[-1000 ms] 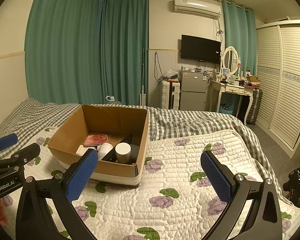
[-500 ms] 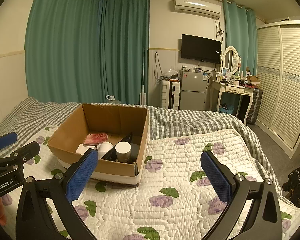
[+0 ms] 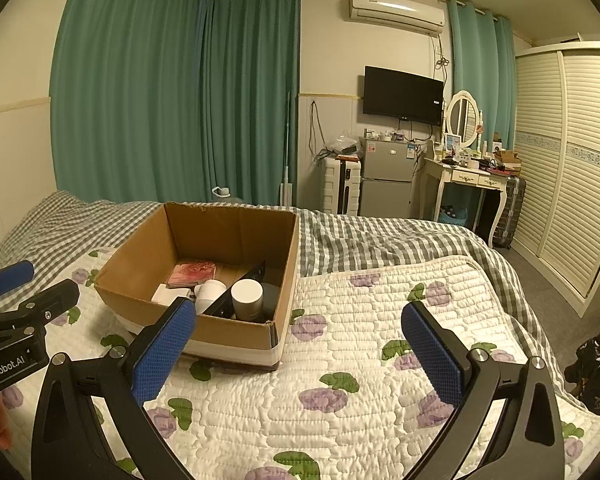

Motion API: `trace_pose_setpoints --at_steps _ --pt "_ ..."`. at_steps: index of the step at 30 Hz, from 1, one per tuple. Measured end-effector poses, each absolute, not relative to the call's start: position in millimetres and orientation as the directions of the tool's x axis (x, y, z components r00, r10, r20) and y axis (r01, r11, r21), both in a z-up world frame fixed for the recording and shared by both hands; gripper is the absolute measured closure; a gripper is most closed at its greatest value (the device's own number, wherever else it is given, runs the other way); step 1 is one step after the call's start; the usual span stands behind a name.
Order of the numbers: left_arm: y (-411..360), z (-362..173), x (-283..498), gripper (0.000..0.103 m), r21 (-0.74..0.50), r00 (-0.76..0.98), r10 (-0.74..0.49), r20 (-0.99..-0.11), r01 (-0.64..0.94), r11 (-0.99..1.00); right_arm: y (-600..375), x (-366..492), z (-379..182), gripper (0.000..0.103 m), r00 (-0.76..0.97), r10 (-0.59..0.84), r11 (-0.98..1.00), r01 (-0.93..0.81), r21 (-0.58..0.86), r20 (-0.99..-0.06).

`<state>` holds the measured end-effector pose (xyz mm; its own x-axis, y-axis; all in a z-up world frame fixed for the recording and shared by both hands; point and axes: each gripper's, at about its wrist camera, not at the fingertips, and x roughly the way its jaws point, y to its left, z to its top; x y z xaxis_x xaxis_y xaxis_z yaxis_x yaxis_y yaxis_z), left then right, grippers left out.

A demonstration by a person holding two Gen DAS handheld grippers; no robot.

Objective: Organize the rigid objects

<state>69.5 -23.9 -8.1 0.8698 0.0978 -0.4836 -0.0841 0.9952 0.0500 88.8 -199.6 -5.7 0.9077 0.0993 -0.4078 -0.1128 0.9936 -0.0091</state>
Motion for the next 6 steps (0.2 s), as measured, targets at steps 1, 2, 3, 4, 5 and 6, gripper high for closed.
trace_pose_setpoints --at_steps 1,2,3,4,5,6 --pt "-24.1 -8.2 69.2 0.025 0.051 0.871 0.099 -0.482 -0.085 0.995 -199.8 88.5 -6.1 0.000 0.908 0.099 0.994 -0.113 -0.009 -0.407" --pt "-24.1 -8.0 69.4 0.025 0.051 0.870 0.097 -0.483 -0.083 0.995 -199.3 88.9 -6.0 0.000 0.908 0.099 0.993 -0.113 -0.010 -0.408" --pt "-24.3 -7.9 69.4 0.025 0.050 0.869 0.095 -0.485 -0.082 0.995 -199.3 88.9 -5.9 0.000 0.908 0.100 0.993 -0.113 -0.010 -0.408" --pt "-24.4 -8.4 69.6 0.025 0.049 0.869 0.092 -0.487 -0.078 0.996 -199.4 88.9 -6.5 0.000 0.907 0.100 0.993 -0.114 -0.010 -0.408" --pt "-24.3 -8.7 69.7 0.025 0.050 0.869 0.091 -0.487 -0.076 0.996 -199.1 89.1 -6.0 0.000 0.907 0.099 0.993 -0.114 -0.011 -0.409" --pt "-24.4 -8.7 70.0 0.025 0.051 0.868 0.089 -0.488 -0.073 0.996 -199.2 88.9 -6.5 0.000 0.907 0.099 0.994 -0.113 -0.011 -0.409"
